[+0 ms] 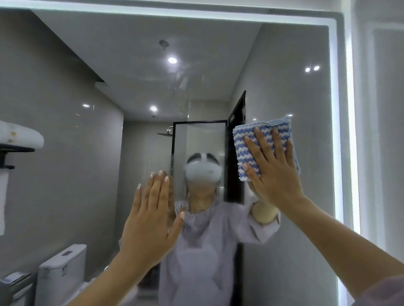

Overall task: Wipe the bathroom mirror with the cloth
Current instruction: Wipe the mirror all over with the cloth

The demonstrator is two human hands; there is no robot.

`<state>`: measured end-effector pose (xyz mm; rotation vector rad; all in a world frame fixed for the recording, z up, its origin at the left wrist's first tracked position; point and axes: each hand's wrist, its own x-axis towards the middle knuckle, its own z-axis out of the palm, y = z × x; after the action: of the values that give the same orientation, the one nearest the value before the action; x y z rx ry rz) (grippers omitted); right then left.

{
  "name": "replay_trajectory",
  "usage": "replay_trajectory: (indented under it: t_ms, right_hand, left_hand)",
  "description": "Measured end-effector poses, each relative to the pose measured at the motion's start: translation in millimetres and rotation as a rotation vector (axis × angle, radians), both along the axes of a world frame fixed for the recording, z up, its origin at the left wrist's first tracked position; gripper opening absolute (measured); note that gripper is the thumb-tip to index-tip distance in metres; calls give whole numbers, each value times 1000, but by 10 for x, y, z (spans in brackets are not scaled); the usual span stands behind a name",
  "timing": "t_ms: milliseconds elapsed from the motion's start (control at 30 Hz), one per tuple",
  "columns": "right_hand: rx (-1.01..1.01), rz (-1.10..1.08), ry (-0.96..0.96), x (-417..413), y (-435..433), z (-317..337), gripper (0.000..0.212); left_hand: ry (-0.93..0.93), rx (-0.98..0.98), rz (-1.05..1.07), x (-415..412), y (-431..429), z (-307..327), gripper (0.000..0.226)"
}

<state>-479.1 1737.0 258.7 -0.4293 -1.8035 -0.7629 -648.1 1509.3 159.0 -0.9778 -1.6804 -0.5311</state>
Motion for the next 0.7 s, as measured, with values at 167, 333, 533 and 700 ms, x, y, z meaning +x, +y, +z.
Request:
replay_trajectory:
  t_ms: [167,333,533,700]
  right_hand:
    - [16,-4,-4,3,11,10,65]
    - [34,-46,-81,78,87,81,65]
    - [-68,-94,-19,293,226,488,70]
    - [-132,-85,60,216,221,567,64]
  left_hand:
    - [48,-34,84,-177,-56,404,81]
    - [102,-93,102,-407,-81,417,79]
    - [142,-69,54,-534,-23,378,77]
    - [164,-36,13,-587,21,354,76]
